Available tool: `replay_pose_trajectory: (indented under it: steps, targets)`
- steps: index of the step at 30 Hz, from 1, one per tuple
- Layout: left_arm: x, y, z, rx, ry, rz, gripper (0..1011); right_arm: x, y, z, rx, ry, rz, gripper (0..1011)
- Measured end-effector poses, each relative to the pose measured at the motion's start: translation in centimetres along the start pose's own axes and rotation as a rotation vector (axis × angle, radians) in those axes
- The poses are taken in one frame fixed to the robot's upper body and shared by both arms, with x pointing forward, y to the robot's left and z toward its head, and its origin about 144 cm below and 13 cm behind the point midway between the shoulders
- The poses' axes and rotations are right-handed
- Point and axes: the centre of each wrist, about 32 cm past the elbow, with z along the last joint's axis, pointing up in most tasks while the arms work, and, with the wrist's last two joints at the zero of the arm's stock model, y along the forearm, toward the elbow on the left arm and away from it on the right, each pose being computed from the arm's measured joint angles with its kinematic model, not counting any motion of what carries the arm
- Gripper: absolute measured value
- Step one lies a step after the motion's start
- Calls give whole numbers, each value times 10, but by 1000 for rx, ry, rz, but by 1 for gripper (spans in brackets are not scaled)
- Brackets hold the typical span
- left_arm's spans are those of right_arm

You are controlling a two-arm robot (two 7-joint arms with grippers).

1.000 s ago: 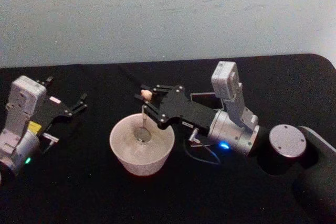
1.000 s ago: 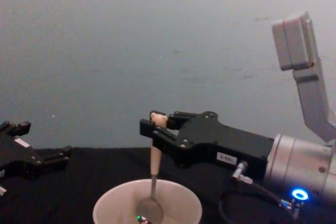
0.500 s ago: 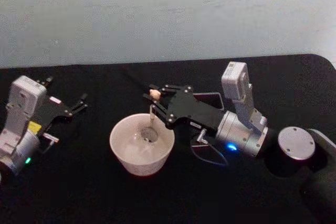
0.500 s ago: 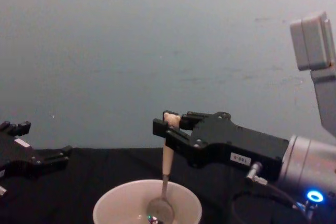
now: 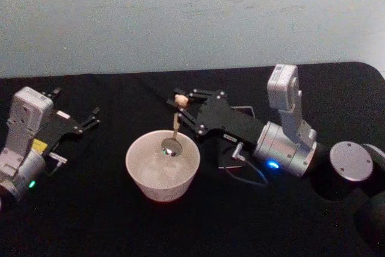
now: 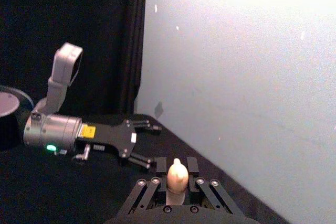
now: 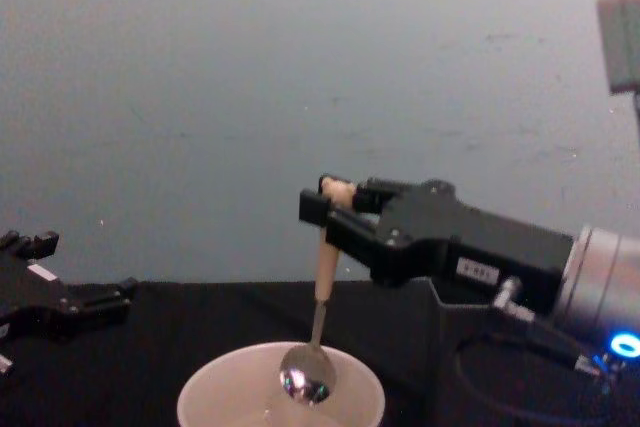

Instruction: Pick up the stirring spoon with one hand, stir inside the cup, then place it back in its original position.

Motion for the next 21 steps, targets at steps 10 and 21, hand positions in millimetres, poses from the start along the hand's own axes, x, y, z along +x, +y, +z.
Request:
replay_pose_trajectory:
  steps: [10, 21]
  targets:
    - [0, 0, 0, 0, 0, 0, 1001, 8, -7, 28, 62, -35, -15, 214]
    - [0, 0, 0, 0, 0, 0, 1001, 17, -17, 47, 98, -66, -54, 214]
